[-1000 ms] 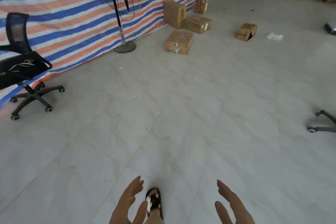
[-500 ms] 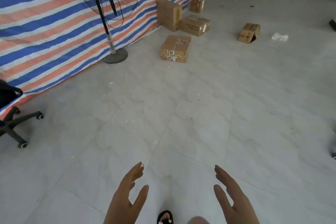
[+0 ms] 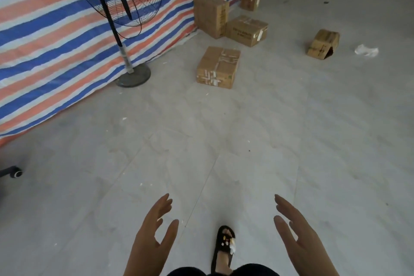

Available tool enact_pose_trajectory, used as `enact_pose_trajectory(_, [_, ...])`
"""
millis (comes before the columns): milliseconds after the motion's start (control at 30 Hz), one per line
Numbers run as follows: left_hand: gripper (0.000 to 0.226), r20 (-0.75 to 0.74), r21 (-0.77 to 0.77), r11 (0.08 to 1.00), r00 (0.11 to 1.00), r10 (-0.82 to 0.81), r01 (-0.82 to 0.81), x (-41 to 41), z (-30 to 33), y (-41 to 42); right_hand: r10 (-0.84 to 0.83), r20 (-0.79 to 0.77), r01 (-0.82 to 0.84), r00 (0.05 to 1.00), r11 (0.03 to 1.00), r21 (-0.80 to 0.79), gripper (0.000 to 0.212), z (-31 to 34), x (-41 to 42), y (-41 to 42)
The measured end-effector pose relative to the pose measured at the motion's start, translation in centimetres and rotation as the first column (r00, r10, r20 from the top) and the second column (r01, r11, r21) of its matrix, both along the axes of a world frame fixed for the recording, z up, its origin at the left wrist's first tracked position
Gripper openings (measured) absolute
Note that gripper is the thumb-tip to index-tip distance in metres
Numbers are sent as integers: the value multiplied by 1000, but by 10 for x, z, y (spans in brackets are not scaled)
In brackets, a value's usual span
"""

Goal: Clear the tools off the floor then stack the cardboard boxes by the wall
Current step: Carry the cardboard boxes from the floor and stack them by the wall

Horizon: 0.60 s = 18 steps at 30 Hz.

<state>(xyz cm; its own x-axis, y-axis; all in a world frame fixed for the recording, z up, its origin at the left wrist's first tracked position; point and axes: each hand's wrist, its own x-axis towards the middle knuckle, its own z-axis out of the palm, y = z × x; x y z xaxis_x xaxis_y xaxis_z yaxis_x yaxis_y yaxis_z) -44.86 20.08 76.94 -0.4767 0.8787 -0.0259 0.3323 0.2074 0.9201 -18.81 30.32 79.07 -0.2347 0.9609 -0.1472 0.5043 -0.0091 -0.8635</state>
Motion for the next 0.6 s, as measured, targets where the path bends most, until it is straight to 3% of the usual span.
enact_pose_trajectory(133, [52,12,12,999,999,46,-46,-22,8,93,79,48,-78,996,997,-22,48,15,-27,115])
enact_pose_trajectory(267, [54,12,-12,996,996,89,-89,-50,5,173,98,52,-97,994,995,-33,38,9,-65,202])
enact_pose_trajectory(400, [61,16,-56,995,996,89,-88,-89,-5,264,135,55,-131,989,988,-81,41,-5,-109,289])
enact_pose_trajectory(600, [55,14,-60,995,996,85,-84,-190,6,430,61,15,-59,998,994,-94,41,-9,-199,438])
